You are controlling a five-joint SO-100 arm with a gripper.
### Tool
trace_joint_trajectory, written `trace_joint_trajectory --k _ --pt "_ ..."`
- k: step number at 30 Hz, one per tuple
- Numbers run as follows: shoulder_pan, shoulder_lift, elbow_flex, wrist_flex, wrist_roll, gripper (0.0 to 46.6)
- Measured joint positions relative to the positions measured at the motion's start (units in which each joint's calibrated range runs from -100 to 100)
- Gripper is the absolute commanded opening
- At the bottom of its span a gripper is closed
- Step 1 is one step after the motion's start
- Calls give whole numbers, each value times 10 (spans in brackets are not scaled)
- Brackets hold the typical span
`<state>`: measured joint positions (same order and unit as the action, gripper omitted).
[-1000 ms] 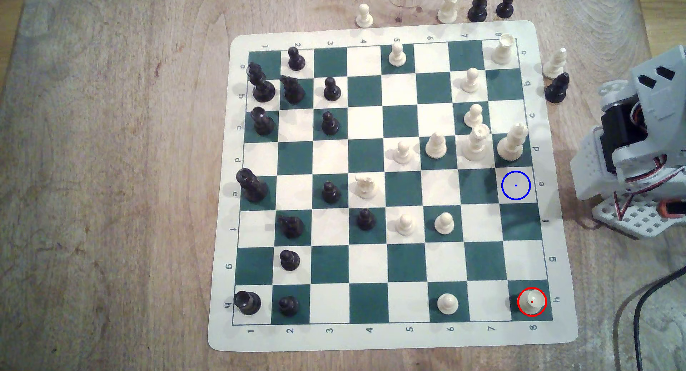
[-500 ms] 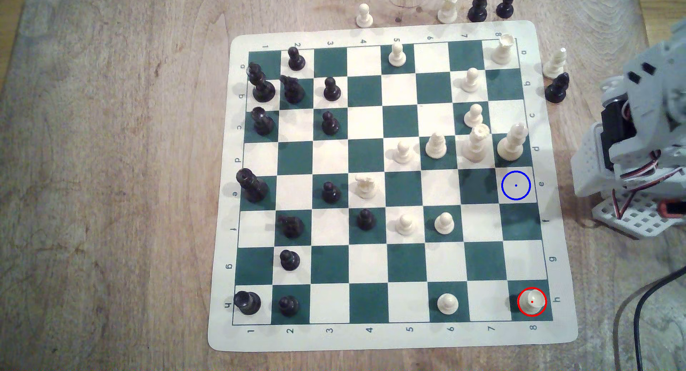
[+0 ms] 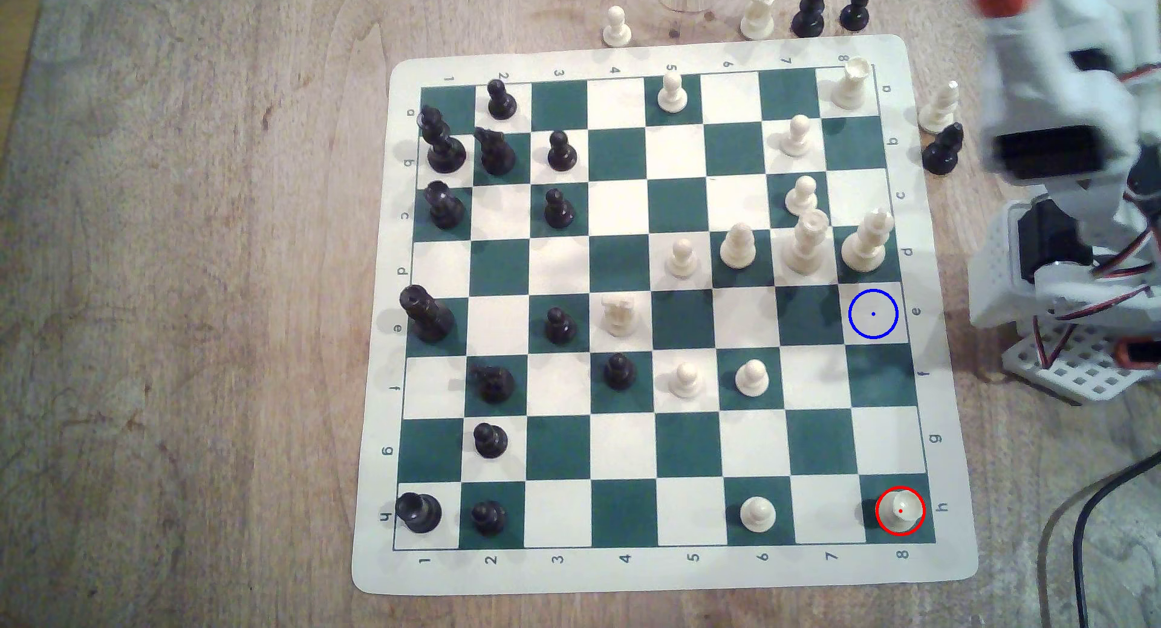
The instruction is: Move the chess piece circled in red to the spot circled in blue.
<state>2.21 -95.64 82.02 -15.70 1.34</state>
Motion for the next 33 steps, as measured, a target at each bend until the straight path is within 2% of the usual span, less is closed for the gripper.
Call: trace_joint_trajectory --k 2,6,12,19,21,24,29,33 --pt "1 1 -20 72 -5 19" --pt "-7 0 -97 341 -9 19" --pt "-80 0 -162 578 -10 97" --pt "-159 64 -214 704 0 118" --pt "-204 77 -214 755 1 136" --pt "-240 96 -218 803 -2 176" --pt "-288 120 -235 930 -6 181" --pt "-323 132 -234 964 -16 184"
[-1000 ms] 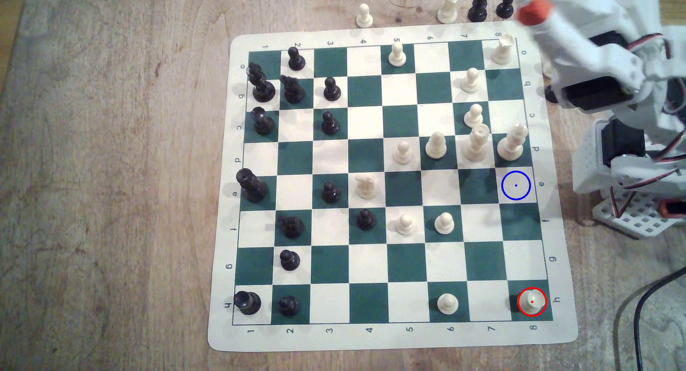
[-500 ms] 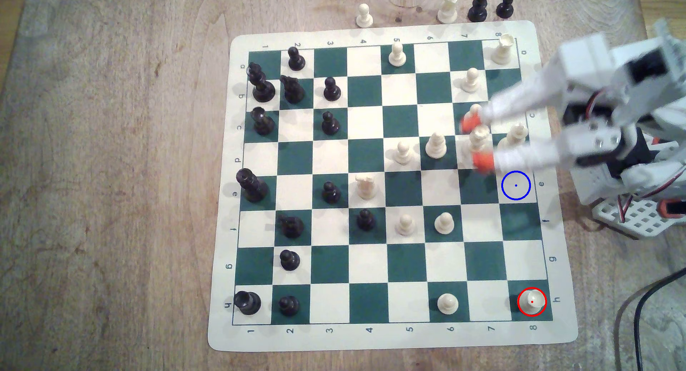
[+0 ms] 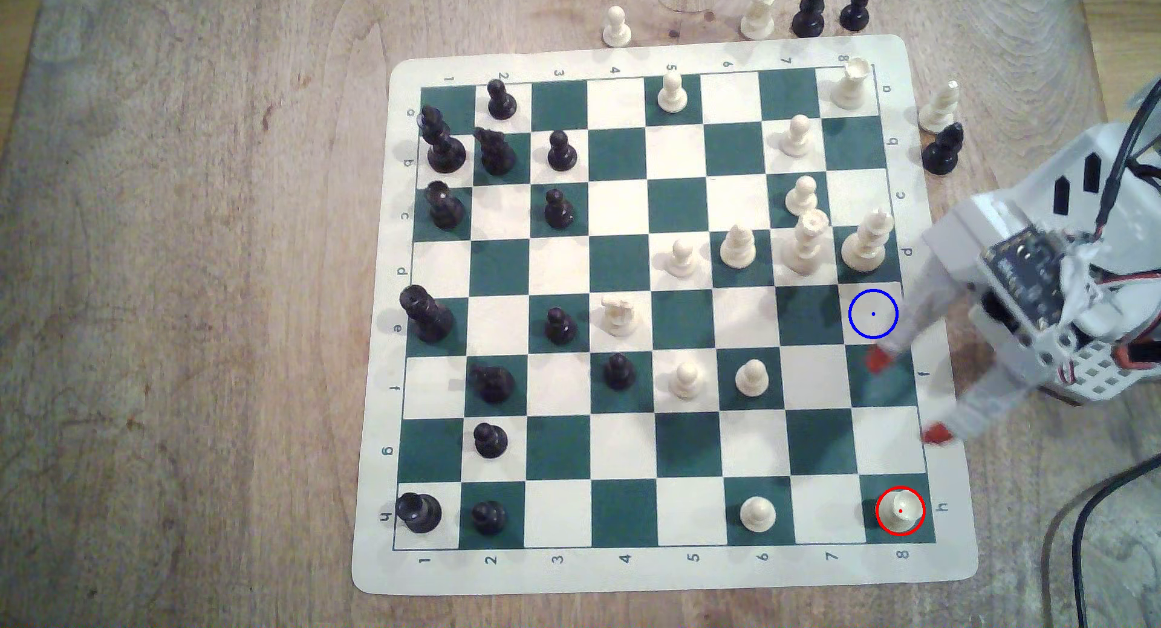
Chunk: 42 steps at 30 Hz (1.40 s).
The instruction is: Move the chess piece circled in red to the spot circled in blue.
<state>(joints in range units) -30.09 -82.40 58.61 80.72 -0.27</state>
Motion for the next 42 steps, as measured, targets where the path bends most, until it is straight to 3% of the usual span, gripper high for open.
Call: trace_joint_trajectory --k 5,16,22,27,42 --pt "-60 53 0 22 -10 184" --pt "-91 126 48 -42 -26 158" --pt "-119 229 49 -85 -45 154" --pt "-128 308 49 -127 -49 157" --pt "-136 379 49 -195 -57 138"
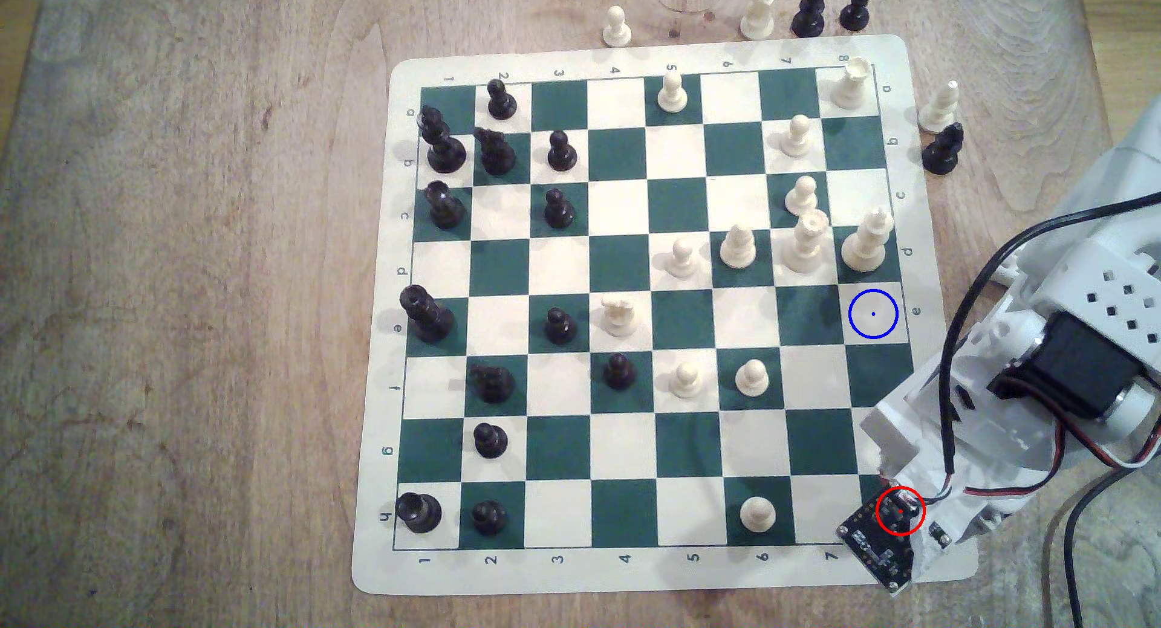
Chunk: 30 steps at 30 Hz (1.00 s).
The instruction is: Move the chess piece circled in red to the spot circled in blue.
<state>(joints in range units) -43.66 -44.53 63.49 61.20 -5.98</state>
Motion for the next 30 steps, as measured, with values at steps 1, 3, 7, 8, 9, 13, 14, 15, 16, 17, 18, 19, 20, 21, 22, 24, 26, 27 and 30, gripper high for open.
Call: trace_joint_trajectory --k 1,3,7,8,9,13,14,15,16,17,18,19,20,21,22,24,26,27,30 --pt "0 2 0 -3 0 138" --pt "0 13 0 -10 0 137" --pt "0 29 0 -23 0 135" --pt "0 30 0 -25 0 134" --pt "-1 31 0 -26 0 133" --pt "-8 42 0 -32 0 124" --pt "-8 43 0 -32 0 123" --pt "-8 44 0 -32 0 119" --pt "-8 45 0 -32 0 115" --pt "-8 45 0 -32 0 109" --pt "-8 45 0 -32 0 105" --pt "-8 45 0 -32 0 101" --pt "-8 45 0 -32 0 90" --pt "-8 45 0 -32 0 82" --pt "-8 45 0 -32 0 75" --pt "-9 45 0 -32 0 56" --pt "-13 45 0 -32 0 40" --pt "-14 45 0 -32 0 37" --pt "-15 45 0 -32 0 17"
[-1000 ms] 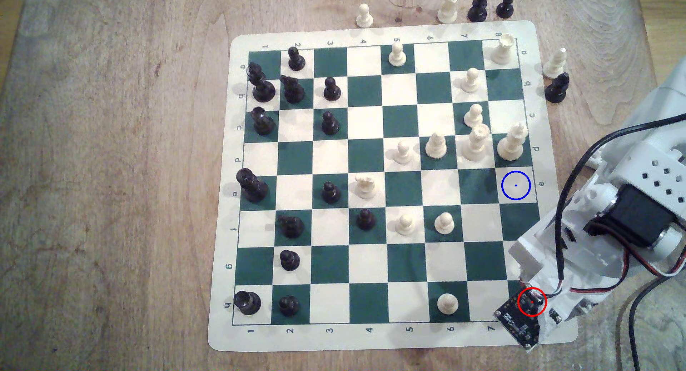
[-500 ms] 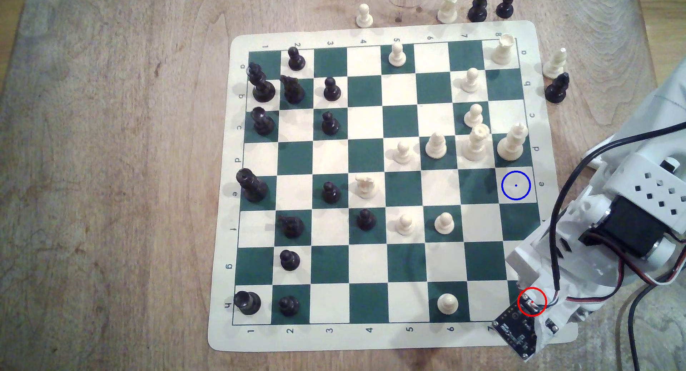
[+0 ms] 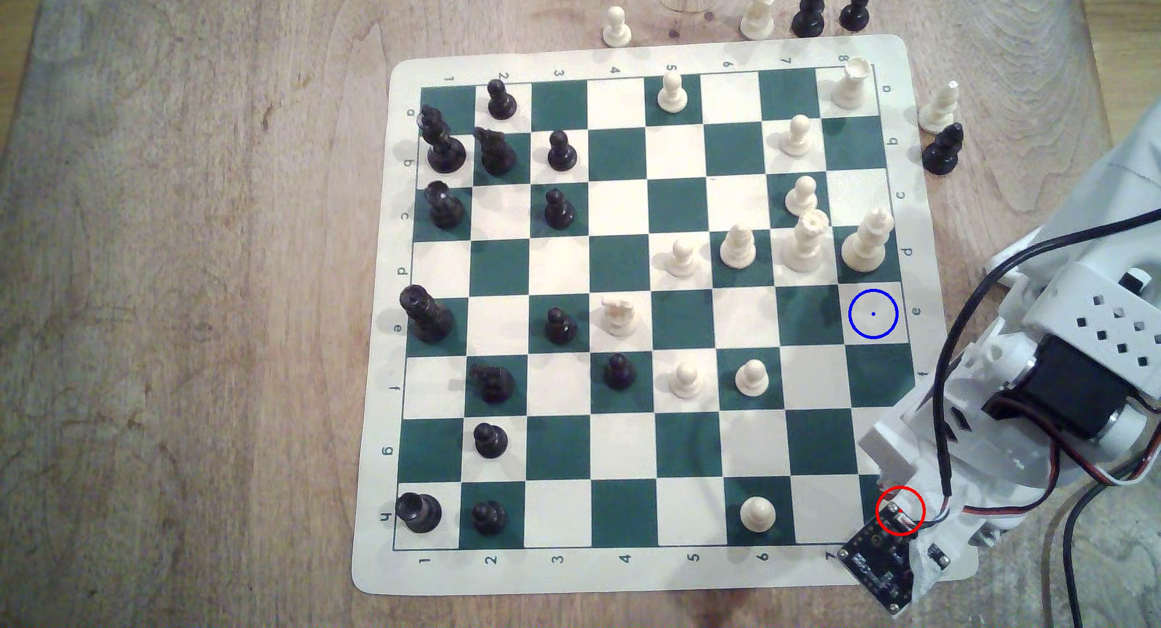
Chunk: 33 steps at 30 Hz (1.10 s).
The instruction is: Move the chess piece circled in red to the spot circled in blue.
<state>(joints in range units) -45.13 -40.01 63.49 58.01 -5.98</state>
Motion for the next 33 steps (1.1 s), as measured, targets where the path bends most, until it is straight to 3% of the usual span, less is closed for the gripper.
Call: trace_joint_trajectory --k 7,19,33 --pt "4 -8 -11 27 0 8" --pt "58 -145 -52 150 8 3" --pt "184 -303 36 246 43 3"
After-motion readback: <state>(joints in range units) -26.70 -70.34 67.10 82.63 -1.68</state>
